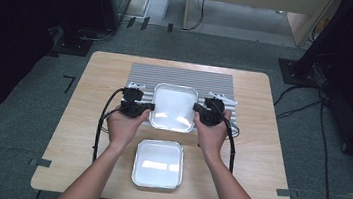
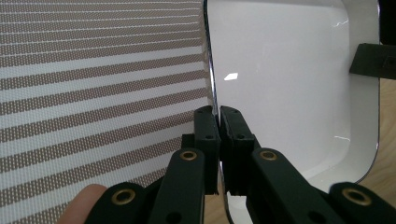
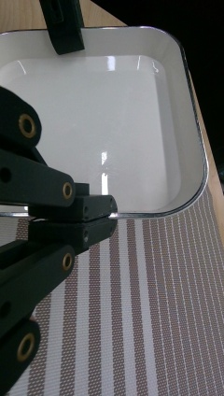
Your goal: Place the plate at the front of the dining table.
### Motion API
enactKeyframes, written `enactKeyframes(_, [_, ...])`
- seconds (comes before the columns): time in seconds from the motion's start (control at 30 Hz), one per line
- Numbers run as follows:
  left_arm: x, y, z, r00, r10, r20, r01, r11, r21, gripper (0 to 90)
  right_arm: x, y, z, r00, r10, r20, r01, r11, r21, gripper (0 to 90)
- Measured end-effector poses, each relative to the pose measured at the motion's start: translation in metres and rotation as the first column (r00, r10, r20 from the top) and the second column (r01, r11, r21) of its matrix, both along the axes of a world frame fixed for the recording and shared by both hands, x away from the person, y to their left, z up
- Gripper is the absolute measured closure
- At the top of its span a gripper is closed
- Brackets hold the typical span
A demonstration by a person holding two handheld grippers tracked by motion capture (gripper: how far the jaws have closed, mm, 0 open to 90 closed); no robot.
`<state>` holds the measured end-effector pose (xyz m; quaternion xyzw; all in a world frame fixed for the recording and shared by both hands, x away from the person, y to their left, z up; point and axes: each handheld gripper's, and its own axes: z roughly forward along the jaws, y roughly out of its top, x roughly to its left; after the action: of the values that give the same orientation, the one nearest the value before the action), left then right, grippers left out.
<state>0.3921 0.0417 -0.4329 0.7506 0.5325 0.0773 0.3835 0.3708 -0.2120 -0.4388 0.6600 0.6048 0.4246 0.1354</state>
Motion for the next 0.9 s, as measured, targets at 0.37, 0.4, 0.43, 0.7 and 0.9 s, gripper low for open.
enactKeyframes(0.37, [0.037, -0.004, -0.008, 0.999, 0.022, -0.04, -0.024, 0.9989, -0.041, 88.0, 0.038, -0.004, -0.004, 0.9998, -0.006, -0.021, 0.006, 1.0, -0.019, 89.9])
enactKeyframes(0.4, [0.04, -0.004, -0.008, 0.9988, 0.026, -0.041, -0.027, 0.9988, -0.041, 88.2, 0.041, -0.004, -0.004, 0.9997, -0.007, -0.024, 0.007, 1.0, -0.015, 89.9])
enactKeyframes(0.43, [0.043, -0.004, -0.009, 0.9986, 0.029, -0.044, -0.03, 0.9987, -0.04, 88.4, 0.043, -0.004, -0.005, 0.9997, -0.007, -0.022, 0.006, 1.0, -0.017, 89.9])
enactKeyframes(0.7, [0.065, -0.01, -0.021, 0.9952, 0.06, -0.077, -0.063, 0.9977, -0.024, 88.8, 0.066, 0.001, -0.014, 0.9992, -0.028, -0.029, 0.026, 0.997, -0.074, 89.7])
enactKeyframes(0.9, [0.081, -0.016, -0.033, 0.9891, 0.092, -0.115, -0.092, 0.9957, 0.001, 89.4, 0.081, 0.003, -0.025, 0.9979, -0.038, -0.052, 0.033, 0.995, -0.098, 89.6])
